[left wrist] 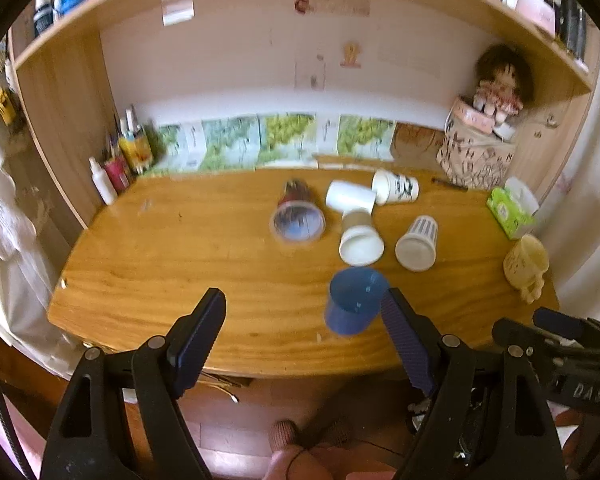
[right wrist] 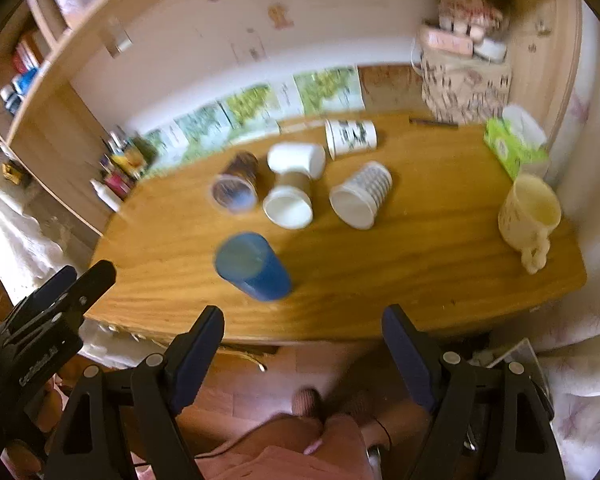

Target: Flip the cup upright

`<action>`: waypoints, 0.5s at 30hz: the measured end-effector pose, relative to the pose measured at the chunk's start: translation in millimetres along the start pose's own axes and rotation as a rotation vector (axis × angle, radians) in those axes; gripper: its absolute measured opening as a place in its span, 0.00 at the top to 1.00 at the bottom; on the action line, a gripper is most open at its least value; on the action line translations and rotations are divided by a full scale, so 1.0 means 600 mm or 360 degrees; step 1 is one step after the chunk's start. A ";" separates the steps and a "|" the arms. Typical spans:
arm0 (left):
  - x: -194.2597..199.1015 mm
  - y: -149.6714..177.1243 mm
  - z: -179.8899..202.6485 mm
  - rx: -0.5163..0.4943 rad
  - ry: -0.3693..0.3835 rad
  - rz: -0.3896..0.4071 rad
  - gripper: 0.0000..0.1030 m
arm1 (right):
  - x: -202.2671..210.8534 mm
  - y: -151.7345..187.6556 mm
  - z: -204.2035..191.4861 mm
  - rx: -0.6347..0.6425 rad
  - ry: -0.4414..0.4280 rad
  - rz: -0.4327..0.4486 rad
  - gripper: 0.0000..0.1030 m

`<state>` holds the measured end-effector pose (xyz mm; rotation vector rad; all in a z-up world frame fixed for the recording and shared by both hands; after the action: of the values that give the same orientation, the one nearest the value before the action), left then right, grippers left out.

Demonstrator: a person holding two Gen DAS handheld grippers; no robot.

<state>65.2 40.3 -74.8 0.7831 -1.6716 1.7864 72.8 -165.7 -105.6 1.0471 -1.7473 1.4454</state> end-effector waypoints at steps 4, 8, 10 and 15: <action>0.032 -0.020 -0.014 0.0070 0.0023 0.0065 0.20 | 0.031 -0.009 -0.024 0.0023 -0.0026 0.0084 0.19; 0.063 -0.033 -0.035 0.0155 0.0025 0.0151 0.20 | 0.054 -0.013 -0.041 0.0050 -0.0043 0.0164 0.19; 0.075 -0.035 -0.044 0.0182 -0.0004 0.0181 0.20 | 0.062 -0.013 -0.050 0.0071 -0.0033 0.0198 0.19; 0.100 -0.033 -0.054 0.0181 -0.0025 0.0269 0.18 | 0.092 -0.013 -0.073 0.0111 -0.0054 0.0325 0.19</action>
<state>38.2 74.4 -18.7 0.7241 -1.7021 2.0109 52.0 -133.5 -46.1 0.9556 -1.8850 1.6322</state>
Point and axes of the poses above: each gripper's, at about its wrist camera, not at the fingertips, and x roughly against the way its jaws point, z to its right, y to its underside, the point moved 4 cm from there along -x, roughly the way its jaws point, and after that the axes turned 2 degrees about y, right-handed, at the moved point
